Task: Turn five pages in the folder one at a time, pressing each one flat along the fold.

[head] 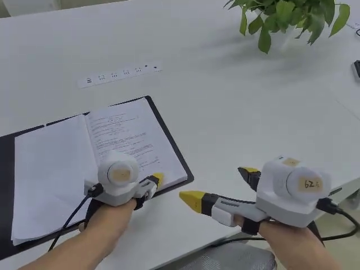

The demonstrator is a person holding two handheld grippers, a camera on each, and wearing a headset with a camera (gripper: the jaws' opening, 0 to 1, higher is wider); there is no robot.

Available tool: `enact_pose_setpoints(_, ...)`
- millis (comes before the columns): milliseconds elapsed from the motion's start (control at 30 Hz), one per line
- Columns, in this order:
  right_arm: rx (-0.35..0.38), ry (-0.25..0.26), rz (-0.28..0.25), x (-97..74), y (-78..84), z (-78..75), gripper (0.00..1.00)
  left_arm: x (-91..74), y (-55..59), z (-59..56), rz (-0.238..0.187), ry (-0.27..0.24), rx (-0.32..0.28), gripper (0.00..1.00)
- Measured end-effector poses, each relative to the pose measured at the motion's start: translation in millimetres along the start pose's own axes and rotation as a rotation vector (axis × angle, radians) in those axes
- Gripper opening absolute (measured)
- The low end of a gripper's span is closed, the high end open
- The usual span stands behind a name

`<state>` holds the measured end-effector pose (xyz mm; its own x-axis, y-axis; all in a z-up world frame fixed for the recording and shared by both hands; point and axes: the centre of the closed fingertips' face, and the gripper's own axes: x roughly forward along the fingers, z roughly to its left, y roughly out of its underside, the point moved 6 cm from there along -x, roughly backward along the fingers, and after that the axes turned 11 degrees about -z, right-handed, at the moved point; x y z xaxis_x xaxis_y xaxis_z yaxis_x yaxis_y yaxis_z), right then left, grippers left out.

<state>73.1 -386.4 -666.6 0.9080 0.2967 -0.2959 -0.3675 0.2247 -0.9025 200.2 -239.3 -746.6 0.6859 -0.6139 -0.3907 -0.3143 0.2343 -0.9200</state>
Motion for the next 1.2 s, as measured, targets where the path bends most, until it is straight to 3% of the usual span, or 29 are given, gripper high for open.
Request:
enact_pose_setpoints(300, 0.014, -0.010, 0.003, 5.6, 2.8, -0.1, 0.93, -1.8, 4.6, -6.2, -0.069, 0.011, 0.023, 0.36)
enact_pose_setpoints(467, 0.019, -0.019, 0.007, 8.9, 3.7, 1.0, 0.93, -2.2, 5.8, 2.2, -0.100, -0.013, 0.014, 0.28)
enact_pose_setpoints(700, 0.023, -0.022, 0.019, 12.0, 7.9, 0.0, 0.92, -1.8, 5.9, -1.4, -0.108, -0.007, 0.043, 0.20)
enact_pose_setpoints(1200, 0.023, -0.057, 0.026, 22.7, 8.1, 2.0, 0.89, 0.7, 7.8, 0.0, -0.129, -0.040, -0.010, 0.15)
